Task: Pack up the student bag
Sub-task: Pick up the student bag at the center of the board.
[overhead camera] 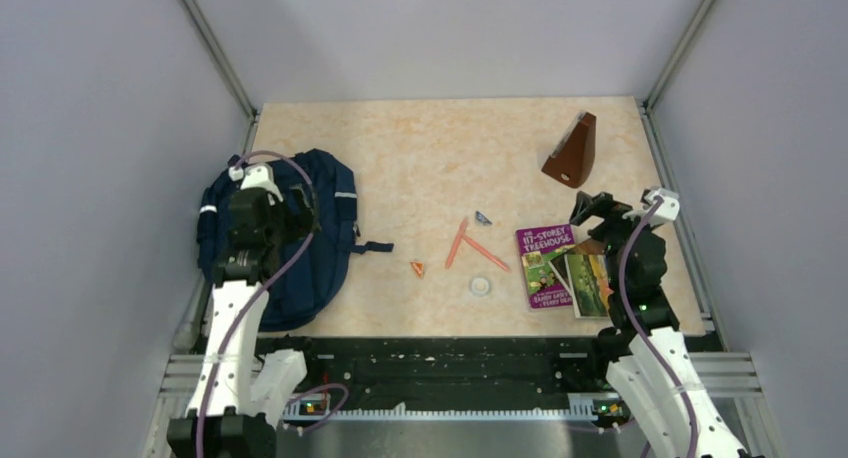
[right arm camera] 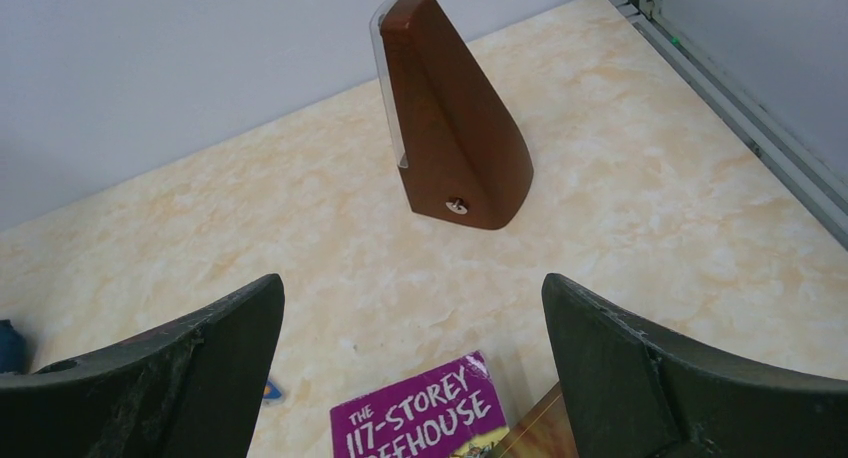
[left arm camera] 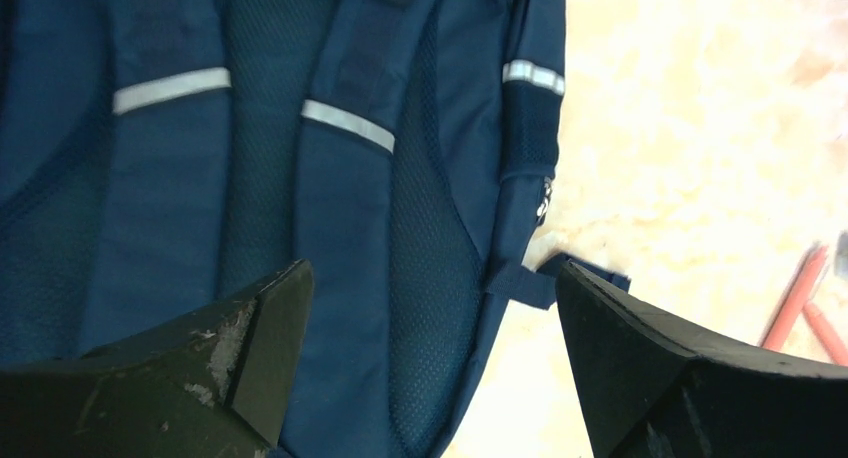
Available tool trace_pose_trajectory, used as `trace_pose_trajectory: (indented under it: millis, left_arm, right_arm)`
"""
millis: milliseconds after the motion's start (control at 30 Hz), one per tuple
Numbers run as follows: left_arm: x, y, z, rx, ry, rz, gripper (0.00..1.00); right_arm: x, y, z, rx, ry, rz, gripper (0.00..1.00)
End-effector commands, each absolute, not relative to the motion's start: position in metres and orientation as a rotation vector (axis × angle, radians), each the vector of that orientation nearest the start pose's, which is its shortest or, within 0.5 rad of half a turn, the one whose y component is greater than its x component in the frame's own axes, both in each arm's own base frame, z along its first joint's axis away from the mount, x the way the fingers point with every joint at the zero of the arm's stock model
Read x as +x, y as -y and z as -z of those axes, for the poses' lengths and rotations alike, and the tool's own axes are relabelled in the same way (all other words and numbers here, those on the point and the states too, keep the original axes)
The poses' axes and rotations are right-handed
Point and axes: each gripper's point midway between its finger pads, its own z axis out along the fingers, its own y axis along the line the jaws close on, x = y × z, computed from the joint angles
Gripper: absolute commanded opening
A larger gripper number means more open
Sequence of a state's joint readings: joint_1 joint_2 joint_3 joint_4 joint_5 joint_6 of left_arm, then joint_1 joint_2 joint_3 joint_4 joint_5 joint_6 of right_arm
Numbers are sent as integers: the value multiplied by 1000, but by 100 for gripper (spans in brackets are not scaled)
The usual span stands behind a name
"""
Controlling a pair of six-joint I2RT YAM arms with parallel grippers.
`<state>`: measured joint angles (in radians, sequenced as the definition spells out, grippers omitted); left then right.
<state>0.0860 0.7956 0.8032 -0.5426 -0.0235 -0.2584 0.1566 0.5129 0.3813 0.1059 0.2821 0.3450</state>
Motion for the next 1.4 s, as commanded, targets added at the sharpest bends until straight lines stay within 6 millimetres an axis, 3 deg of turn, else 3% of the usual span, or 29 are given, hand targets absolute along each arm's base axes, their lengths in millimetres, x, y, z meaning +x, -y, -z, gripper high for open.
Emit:
trace_pose_trajectory:
  millis: [0, 167, 300, 467, 567, 900, 1067, 1167, 1233, 1367]
  left_arm:
    - [282, -8, -173, -339, -2203, 53, 95]
    - [278, 17, -126, -222, -2425, -70, 94]
    - [277, 42, -102, -142, -2578, -95, 94]
    - [277, 52, -67, -112, -2739, -168, 89]
    - [277, 52, -55, -118, -2789, -203, 82]
    - [276, 48, -43, -151, -2820, -249, 83]
    - [275, 50, -37, -147, -2845, -235, 60]
    - [278, 52, -41, -117, -2840, -208, 38]
    - [285, 50, -54, -110, -2780, -207, 21]
    - [302, 62, -92, -119, -2639, -83, 0]
  right_arm:
    - [288, -16, -248, 358, -1519, -209, 99]
    - [290, -17, -244, 371, -1525, -216, 99]
    - [291, -14, -240, 399, -1534, -206, 99]
    - [290, -10, -242, 417, -1527, -191, 99]
    - [288, -8, -243, 422, -1518, -186, 99]
    - [284, -3, -246, 448, -1496, -174, 99]
    - [283, 1, -246, 465, -1495, -160, 99]
    - [283, 1, -246, 472, -1490, -167, 99]
    - [283, 0, -247, 473, -1489, -174, 99]
    - [282, 0, -249, 469, -1497, -168, 99]
